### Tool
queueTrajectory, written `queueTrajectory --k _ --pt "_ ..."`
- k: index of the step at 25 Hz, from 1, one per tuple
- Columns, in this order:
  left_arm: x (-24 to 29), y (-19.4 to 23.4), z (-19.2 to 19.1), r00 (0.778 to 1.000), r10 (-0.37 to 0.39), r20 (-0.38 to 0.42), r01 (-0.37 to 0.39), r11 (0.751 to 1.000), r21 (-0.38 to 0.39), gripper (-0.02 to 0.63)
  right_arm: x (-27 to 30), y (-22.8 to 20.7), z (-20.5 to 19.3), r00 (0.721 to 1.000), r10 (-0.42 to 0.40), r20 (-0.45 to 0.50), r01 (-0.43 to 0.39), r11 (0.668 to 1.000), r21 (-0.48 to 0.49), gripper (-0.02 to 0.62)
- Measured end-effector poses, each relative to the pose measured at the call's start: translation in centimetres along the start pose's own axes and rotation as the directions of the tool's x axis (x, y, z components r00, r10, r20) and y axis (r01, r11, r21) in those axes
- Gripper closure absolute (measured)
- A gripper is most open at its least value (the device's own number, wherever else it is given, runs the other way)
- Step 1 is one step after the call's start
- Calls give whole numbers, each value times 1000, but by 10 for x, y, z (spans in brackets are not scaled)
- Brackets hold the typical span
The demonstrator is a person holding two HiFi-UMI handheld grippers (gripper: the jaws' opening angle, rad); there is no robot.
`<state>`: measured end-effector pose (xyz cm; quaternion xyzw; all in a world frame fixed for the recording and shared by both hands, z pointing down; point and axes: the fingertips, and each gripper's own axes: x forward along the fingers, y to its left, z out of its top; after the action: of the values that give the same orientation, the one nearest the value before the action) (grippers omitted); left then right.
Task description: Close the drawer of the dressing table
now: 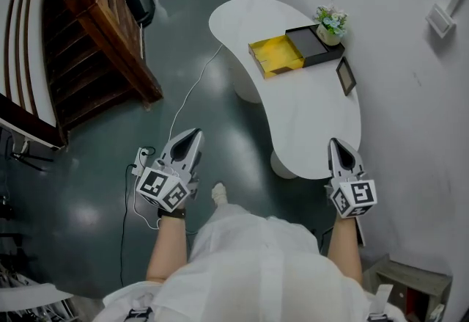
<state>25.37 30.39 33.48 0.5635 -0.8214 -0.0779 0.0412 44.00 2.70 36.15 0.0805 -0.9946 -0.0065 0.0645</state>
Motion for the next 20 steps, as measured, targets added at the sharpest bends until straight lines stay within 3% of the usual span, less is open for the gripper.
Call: queueTrajectory --k 12,20 --pt "-15 182 31 994 109 25 -109 994 -16 584 157 58 22 1000 0 -15 0 1000 -1 586" --pt "-17 269 50 994 99 37 -99 995 -7 584 236 90 34 999 -40 -9 40 999 -7 586"
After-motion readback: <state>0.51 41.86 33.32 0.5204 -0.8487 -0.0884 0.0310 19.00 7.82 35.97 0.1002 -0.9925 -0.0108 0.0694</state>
